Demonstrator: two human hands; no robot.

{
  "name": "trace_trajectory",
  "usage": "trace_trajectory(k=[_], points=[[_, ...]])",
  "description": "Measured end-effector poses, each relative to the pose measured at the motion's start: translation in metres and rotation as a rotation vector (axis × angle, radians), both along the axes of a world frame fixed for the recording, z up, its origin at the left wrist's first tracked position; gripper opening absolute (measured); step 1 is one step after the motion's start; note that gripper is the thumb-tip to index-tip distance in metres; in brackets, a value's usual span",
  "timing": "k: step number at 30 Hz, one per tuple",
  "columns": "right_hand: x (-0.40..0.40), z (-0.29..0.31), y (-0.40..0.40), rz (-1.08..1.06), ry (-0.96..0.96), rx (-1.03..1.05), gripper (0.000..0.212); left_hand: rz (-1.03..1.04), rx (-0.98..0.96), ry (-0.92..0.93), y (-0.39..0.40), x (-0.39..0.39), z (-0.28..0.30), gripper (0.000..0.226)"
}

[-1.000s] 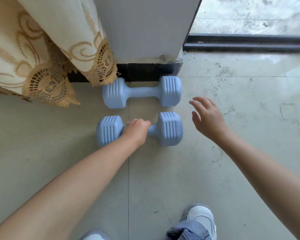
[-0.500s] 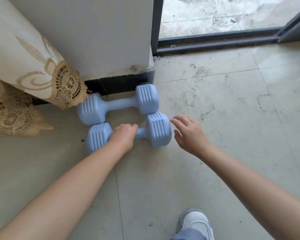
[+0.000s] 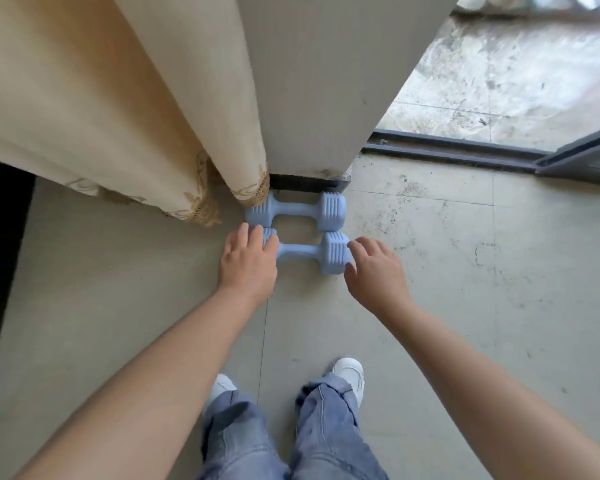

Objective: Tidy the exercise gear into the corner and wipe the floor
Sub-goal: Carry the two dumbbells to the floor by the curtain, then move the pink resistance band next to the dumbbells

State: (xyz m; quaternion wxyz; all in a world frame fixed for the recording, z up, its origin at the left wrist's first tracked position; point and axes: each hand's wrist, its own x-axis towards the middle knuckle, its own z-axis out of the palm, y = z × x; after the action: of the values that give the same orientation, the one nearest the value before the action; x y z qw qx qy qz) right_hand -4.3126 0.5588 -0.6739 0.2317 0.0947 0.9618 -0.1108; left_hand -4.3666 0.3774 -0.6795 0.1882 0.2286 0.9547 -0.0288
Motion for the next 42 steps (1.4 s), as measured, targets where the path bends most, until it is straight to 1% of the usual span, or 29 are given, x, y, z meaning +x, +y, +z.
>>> trace_trajectory(k=[2, 3, 5, 8, 11, 15, 19, 23, 28, 33, 36, 39, 42], points=[[-0.004, 0.057, -0.016, 0.031, -0.018, 0.000, 0.041, 0.119, -0.023, -0.062, -0.010, 0.006, 0.065, 0.041], [-0.006, 0.087, -0.024, 0.056, -0.016, -0.002, 0.044, 0.187, -0.003, -0.114, -0.015, 0.009, 0.095, 0.043], [-0.014, 0.145, -0.044, 0.118, 0.012, -0.021, 0.049, 0.269, -0.008, -0.128, -0.029, 0.014, 0.153, 0.049], [-0.023, 0.224, -0.078, 0.232, 0.021, -0.048, 0.054, 0.403, -0.017, -0.065, -0.057, 0.026, 0.240, 0.047], [-0.024, 0.292, -0.119, 0.414, 0.035, -0.067, 0.055, 0.562, -0.059, 0.028, -0.099, 0.052, 0.319, 0.046], [-0.002, 0.375, -0.182, 0.691, 0.103, -0.078, 0.058, 0.799, -0.126, 0.147, -0.155, 0.124, 0.406, 0.046], [0.064, 0.441, -0.250, 0.959, 0.175, -0.083, 0.058, 1.048, -0.155, 0.182, -0.184, 0.228, 0.466, 0.046], [0.173, 0.488, -0.307, 1.235, 0.215, -0.139, 0.053, 1.324, -0.165, 0.194, -0.193, 0.362, 0.503, 0.047], [0.358, 0.510, -0.335, 1.560, 0.205, -0.170, 0.050, 1.703, -0.163, 0.088, -0.172, 0.561, 0.521, 0.047], [0.573, 0.508, -0.302, 1.819, 0.129, -0.204, 0.052, 2.028, -0.127, 0.008, -0.096, 0.773, 0.520, 0.037], [0.695, 0.506, -0.272, 1.988, 0.090, -0.212, 0.052, 2.185, -0.132, -0.006, -0.047, 0.887, 0.519, 0.038], [0.802, 0.502, -0.252, 2.153, 0.055, -0.230, 0.049, 2.351, -0.137, -0.004, -0.012, 0.986, 0.515, 0.041], [0.892, 0.492, -0.240, 2.300, 0.044, -0.217, 0.047, 2.502, -0.104, -0.052, 0.016, 1.065, 0.507, 0.041]])
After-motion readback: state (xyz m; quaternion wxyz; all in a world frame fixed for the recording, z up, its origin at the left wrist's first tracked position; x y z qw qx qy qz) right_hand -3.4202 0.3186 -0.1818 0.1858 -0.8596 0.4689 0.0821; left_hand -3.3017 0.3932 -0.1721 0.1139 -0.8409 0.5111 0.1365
